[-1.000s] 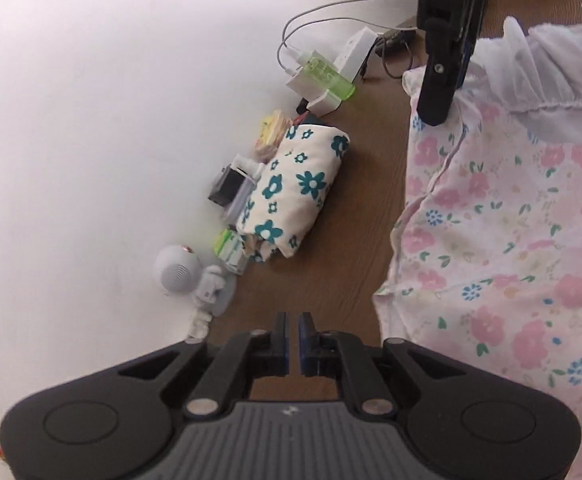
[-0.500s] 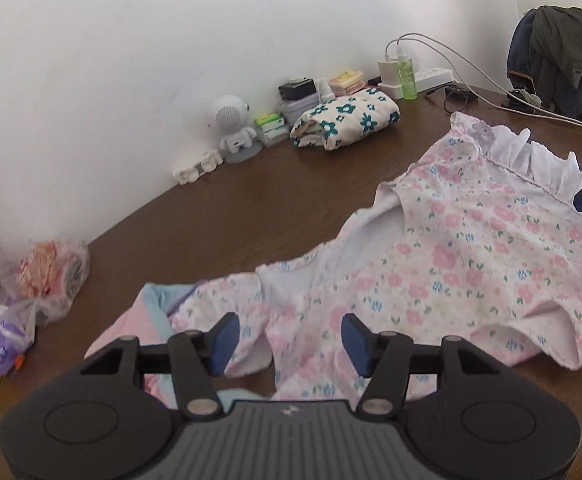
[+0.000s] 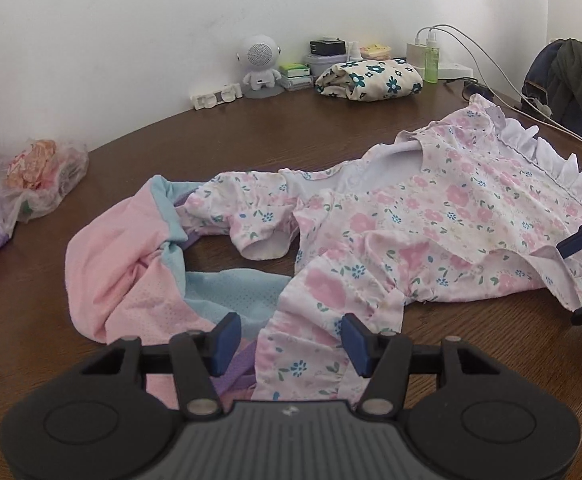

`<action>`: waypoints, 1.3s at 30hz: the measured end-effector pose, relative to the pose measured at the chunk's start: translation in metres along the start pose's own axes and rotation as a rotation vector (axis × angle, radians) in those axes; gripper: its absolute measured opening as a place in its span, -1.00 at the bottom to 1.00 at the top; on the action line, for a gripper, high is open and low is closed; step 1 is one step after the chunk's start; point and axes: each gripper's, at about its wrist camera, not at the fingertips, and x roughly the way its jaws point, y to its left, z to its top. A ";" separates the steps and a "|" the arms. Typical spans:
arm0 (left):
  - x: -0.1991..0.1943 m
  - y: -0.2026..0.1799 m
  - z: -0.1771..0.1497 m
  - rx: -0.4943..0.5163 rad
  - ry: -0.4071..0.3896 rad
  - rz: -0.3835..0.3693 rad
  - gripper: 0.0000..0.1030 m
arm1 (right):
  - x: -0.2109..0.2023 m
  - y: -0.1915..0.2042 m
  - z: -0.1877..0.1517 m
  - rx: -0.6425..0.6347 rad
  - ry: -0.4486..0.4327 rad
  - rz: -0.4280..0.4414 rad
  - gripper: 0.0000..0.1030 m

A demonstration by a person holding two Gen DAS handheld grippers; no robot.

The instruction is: Fold clothes

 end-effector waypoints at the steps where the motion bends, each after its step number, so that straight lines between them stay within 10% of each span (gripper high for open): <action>1: 0.003 0.001 0.001 0.000 0.002 -0.016 -0.07 | 0.000 0.002 0.000 0.000 0.004 -0.004 0.19; 5: 0.003 -0.005 0.000 0.043 -0.015 -0.061 -0.96 | 0.002 0.006 -0.001 -0.003 0.030 -0.034 0.17; 10: -0.021 -0.018 -0.004 0.106 -0.084 -0.049 -0.99 | 0.001 0.002 -0.002 0.013 0.054 -0.026 -0.76; 16: -0.092 -0.037 -0.017 0.233 -0.236 -0.014 -0.99 | -0.031 -0.012 0.001 0.073 -0.016 0.051 -0.89; 21: -0.102 -0.059 -0.058 0.339 -0.139 0.017 -0.99 | -0.047 -0.001 -0.016 0.057 -0.003 0.200 -0.89; 27: -0.096 -0.054 -0.083 0.278 -0.100 0.051 -0.71 | -0.049 0.005 -0.043 0.089 0.000 0.207 -0.24; 29: -0.099 -0.051 -0.077 0.244 -0.140 0.066 -0.11 | -0.064 0.002 -0.051 0.088 -0.035 0.164 -0.07; 31: -0.098 -0.050 -0.066 0.248 -0.178 0.090 0.09 | -0.076 0.001 -0.058 0.073 -0.049 0.104 0.02; 39: -0.044 -0.052 -0.032 0.268 -0.063 -0.066 0.35 | -0.082 0.019 -0.082 -0.075 0.012 -0.021 0.48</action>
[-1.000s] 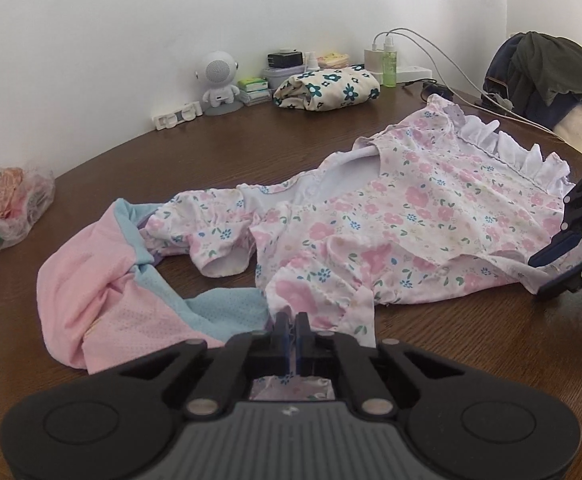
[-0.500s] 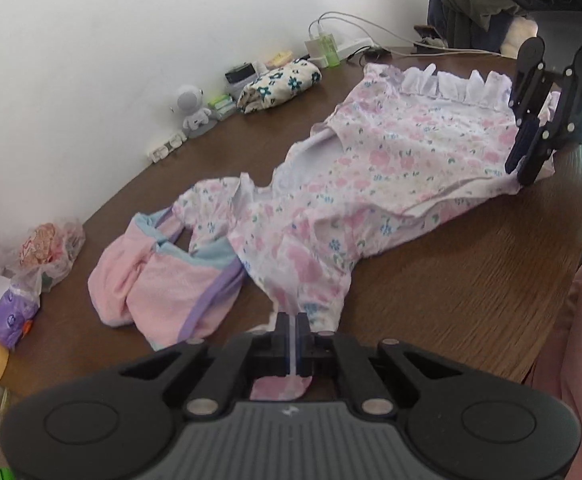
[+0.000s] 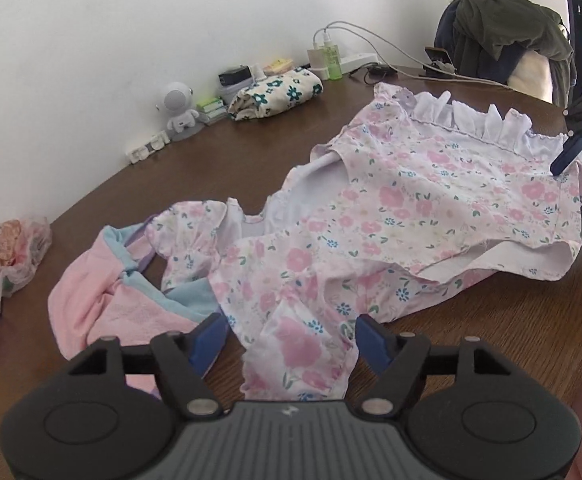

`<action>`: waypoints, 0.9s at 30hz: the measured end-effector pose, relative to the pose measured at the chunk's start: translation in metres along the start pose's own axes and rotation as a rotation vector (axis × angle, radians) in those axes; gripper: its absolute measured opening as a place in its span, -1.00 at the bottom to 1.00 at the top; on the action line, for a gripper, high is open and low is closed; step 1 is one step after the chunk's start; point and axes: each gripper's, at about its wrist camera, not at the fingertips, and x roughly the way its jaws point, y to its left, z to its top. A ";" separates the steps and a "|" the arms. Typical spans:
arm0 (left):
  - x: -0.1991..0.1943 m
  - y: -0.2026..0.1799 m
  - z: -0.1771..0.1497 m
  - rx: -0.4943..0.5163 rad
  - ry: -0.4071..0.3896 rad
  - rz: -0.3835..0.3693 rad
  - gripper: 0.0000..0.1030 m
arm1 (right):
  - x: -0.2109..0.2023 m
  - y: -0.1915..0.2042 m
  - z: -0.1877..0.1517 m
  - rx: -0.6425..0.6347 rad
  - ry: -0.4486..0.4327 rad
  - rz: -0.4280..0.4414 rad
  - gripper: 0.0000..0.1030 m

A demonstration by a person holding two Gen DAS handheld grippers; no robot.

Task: Fold clothes
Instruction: 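Grasp the dress edge with the left gripper while the right gripper grasps and lifts it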

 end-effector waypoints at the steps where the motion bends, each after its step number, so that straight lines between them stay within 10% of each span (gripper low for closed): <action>1: 0.002 -0.002 -0.001 0.004 0.006 -0.012 0.26 | 0.001 0.003 -0.003 -0.026 0.012 -0.040 0.48; 5: 0.006 -0.012 -0.007 0.022 0.021 -0.057 -0.83 | -0.002 -0.003 -0.017 -0.014 0.041 -0.125 0.48; 11: -0.015 -0.031 -0.012 0.068 -0.036 0.010 -0.92 | -0.011 -0.021 -0.037 0.042 0.079 -0.167 0.39; 18: -0.030 -0.042 -0.007 0.069 -0.050 0.128 -0.92 | -0.033 -0.033 -0.048 0.050 0.039 -0.165 -0.78; 27: -0.018 -0.032 0.042 0.128 -0.092 0.260 -0.92 | -0.060 -0.069 -0.017 -0.068 -0.074 -0.364 -0.87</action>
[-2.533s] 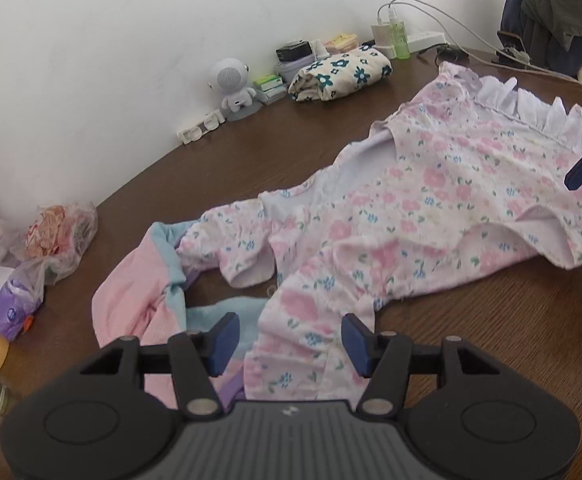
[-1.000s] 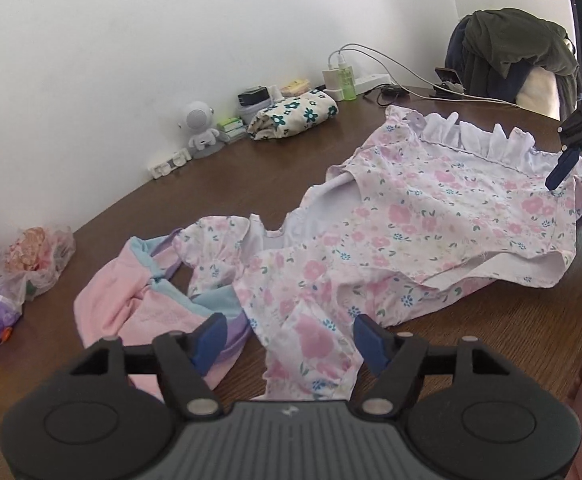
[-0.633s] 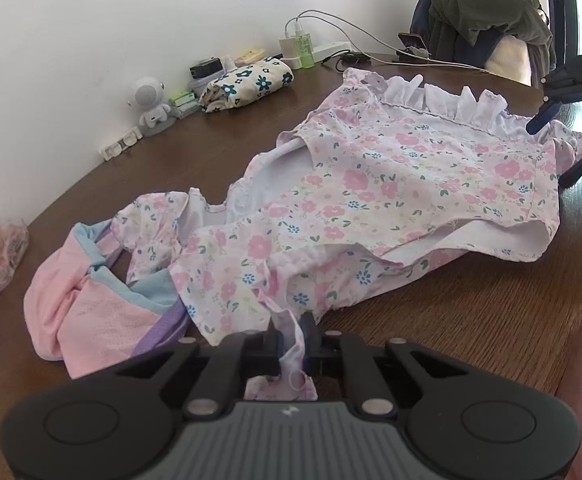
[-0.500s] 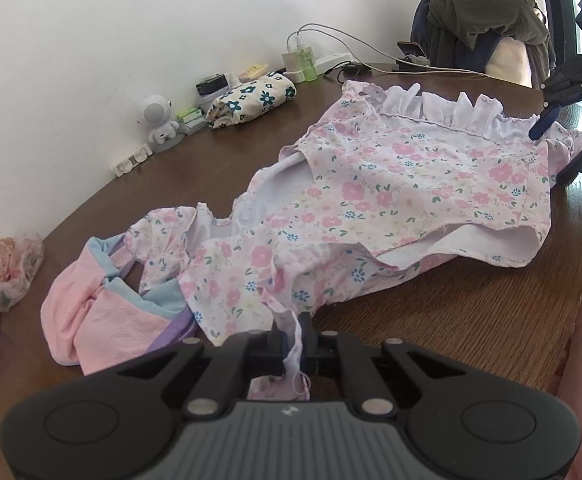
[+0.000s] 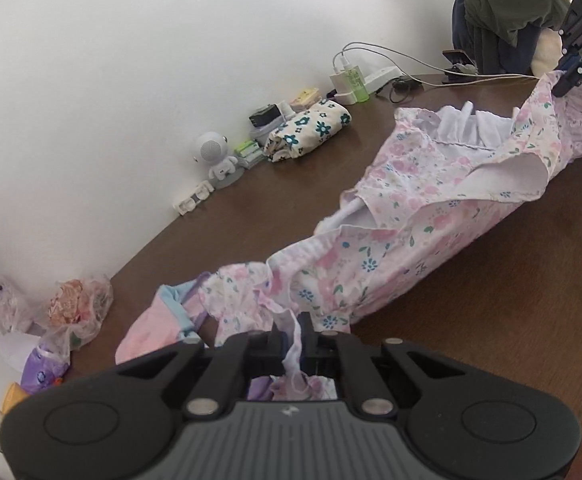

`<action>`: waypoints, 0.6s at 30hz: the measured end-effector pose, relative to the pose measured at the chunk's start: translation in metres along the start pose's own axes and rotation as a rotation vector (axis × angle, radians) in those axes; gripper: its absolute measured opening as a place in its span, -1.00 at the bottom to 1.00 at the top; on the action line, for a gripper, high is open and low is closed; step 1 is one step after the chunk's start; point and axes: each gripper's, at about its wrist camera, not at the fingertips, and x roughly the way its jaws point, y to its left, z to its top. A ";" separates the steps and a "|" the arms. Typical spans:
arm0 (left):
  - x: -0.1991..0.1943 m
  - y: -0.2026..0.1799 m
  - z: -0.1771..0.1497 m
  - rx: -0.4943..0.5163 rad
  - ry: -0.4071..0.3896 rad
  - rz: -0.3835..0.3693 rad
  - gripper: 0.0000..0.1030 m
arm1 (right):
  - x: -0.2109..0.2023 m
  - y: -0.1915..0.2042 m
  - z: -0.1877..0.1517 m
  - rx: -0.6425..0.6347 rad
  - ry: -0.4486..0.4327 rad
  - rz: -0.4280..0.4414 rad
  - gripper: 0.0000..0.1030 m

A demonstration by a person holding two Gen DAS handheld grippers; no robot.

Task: Fold clothes
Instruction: 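Grasp the dress edge with the left gripper while the right gripper grasps and lifts it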

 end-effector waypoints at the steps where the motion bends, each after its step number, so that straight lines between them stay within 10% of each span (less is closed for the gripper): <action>1: 0.010 0.006 0.014 0.008 -0.012 0.023 -0.92 | 0.004 -0.006 0.007 -0.021 -0.012 -0.038 -0.87; 12: 0.021 0.101 0.182 0.015 -0.349 0.397 -0.92 | 0.021 -0.125 0.159 -0.198 -0.192 -0.565 -0.91; 18: -0.021 0.087 0.177 0.164 -0.433 0.463 -0.92 | -0.031 -0.119 0.171 -0.319 -0.310 -0.680 -0.91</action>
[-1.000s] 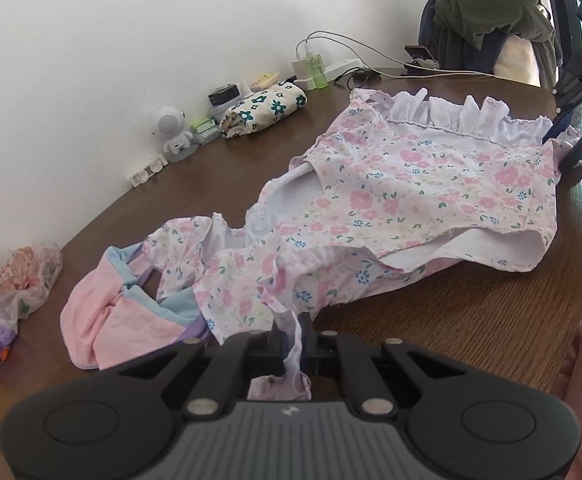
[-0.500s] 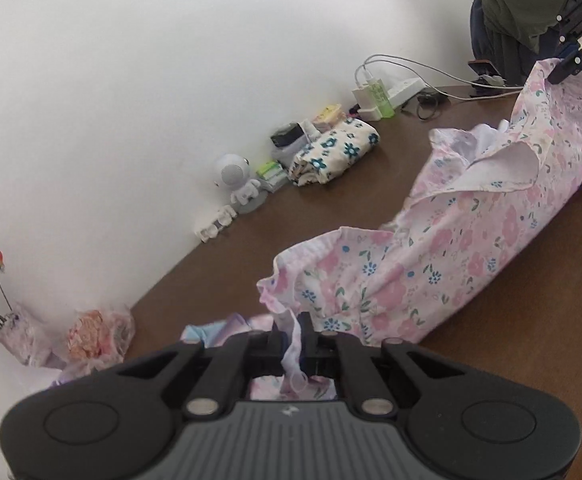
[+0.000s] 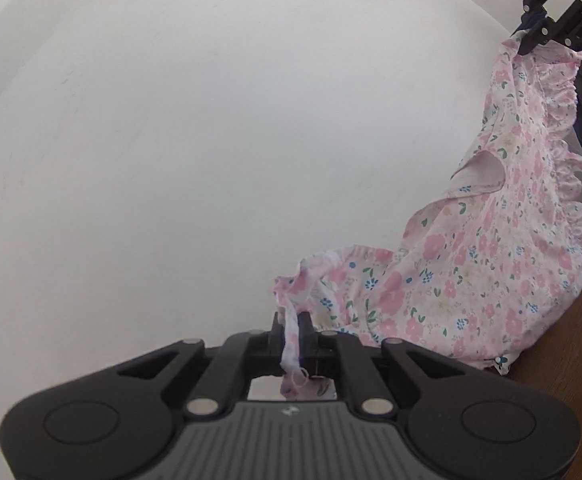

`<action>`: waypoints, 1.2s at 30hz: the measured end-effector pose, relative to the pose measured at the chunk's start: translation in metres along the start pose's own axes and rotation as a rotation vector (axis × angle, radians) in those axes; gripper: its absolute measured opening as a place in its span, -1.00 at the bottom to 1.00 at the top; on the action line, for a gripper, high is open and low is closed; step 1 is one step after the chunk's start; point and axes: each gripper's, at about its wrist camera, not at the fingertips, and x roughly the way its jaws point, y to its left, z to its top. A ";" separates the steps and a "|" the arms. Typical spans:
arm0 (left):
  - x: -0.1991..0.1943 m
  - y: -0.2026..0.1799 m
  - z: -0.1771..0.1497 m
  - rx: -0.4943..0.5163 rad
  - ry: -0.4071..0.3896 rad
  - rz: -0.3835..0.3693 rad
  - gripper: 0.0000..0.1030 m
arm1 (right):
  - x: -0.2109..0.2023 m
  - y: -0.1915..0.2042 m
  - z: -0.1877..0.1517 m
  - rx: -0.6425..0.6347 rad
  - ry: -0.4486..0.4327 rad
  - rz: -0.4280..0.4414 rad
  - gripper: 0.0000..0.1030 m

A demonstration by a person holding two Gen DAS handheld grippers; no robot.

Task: Fold clothes
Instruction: 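Grasp the dress edge with the left gripper while the right gripper grasps and lifts it, then lift the dress with both grippers and bring the grippers together above it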

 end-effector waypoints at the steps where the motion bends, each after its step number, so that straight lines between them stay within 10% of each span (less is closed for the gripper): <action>1: -0.012 -0.011 -0.009 0.040 -0.005 -0.019 -0.92 | -0.010 0.008 -0.005 -0.017 -0.007 0.016 -0.91; 8: -0.110 -0.111 -0.118 0.177 0.101 -0.289 -0.92 | -0.080 0.122 -0.087 -0.113 0.053 0.329 -0.91; 16: -0.155 -0.150 -0.184 0.034 0.360 -0.471 -0.70 | -0.125 0.208 -0.144 0.025 0.187 0.637 -0.91; 22: -0.187 -0.141 -0.134 -0.092 0.228 -0.552 0.32 | -0.118 0.202 -0.150 0.075 0.185 0.656 -0.91; 30: -0.183 -0.231 -0.078 -0.038 0.197 -0.722 0.27 | -0.125 0.189 -0.141 0.162 0.172 0.662 -0.91; 36: -0.169 -0.283 -0.054 0.031 0.212 -0.657 0.23 | -0.124 0.173 -0.132 0.204 0.149 0.654 -0.91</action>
